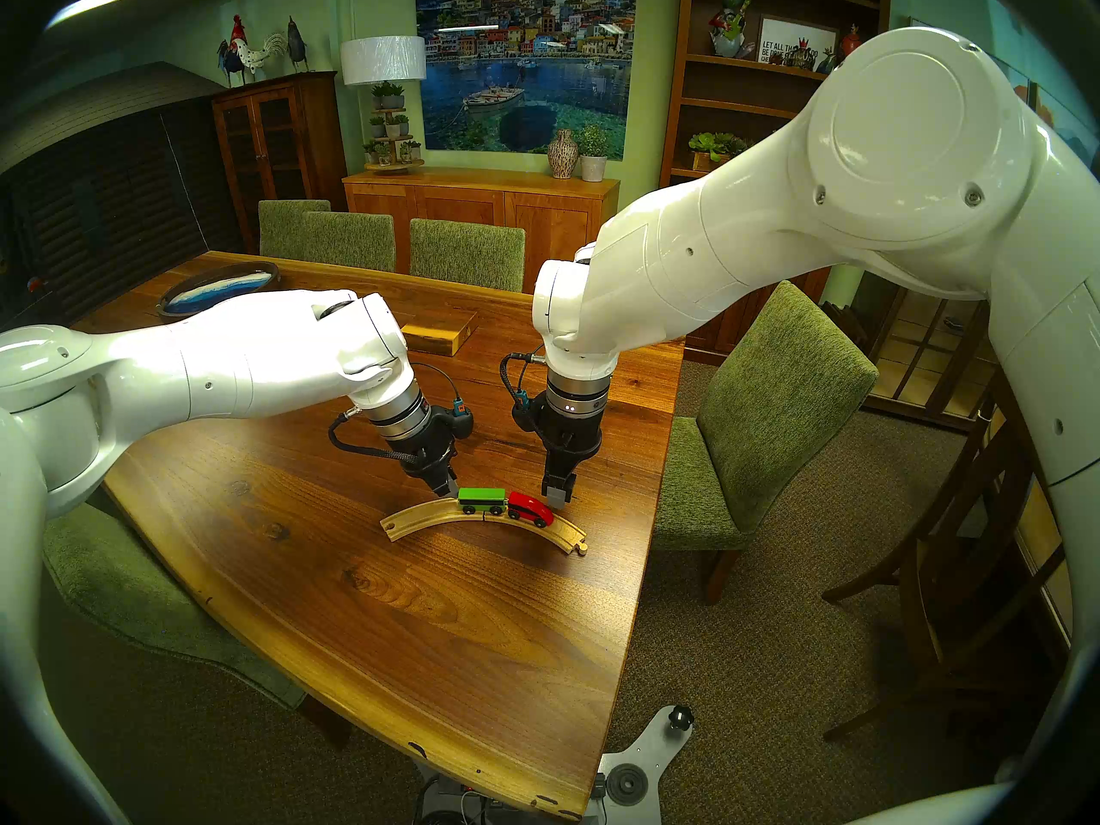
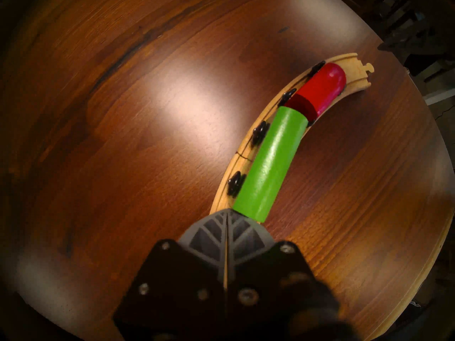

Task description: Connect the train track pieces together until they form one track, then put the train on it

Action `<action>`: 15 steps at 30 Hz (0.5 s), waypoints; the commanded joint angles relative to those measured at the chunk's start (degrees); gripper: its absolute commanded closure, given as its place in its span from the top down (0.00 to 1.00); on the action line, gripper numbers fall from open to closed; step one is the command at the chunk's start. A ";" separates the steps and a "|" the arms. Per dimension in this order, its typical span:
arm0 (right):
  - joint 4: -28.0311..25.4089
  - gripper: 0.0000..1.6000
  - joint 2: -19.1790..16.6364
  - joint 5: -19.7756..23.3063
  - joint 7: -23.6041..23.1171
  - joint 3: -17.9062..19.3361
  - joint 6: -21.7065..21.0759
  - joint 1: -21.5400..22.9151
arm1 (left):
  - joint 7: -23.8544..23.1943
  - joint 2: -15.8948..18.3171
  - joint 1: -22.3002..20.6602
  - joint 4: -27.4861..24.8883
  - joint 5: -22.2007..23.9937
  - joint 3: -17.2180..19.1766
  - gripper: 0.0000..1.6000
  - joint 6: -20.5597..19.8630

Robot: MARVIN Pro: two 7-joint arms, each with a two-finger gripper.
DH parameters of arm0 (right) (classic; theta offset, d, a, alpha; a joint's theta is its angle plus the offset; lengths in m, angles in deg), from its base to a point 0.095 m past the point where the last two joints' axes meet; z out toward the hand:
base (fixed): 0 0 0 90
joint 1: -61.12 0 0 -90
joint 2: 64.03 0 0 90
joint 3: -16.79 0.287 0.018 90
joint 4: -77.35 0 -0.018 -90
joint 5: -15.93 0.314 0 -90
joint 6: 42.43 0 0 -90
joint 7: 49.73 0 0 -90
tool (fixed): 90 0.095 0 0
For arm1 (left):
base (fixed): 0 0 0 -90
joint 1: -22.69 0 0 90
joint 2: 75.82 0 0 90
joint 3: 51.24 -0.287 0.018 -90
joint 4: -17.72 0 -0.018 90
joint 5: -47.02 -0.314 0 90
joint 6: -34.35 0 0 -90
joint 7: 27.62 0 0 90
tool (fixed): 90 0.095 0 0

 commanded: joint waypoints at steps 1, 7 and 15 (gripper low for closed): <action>0.70 1.00 -0.47 -0.09 0.07 0.20 0.10 1.81 | 0.03 -0.88 -1.85 -1.39 0.76 1.74 0.00 -0.49; 0.69 1.00 -0.47 -0.09 0.07 0.20 0.10 1.82 | 0.39 -0.66 -1.81 -2.19 1.02 1.89 0.00 -0.91; 0.72 1.00 -0.47 -0.10 0.07 0.21 0.08 1.78 | 0.61 2.13 -2.82 -1.89 -0.06 1.24 0.12 -1.21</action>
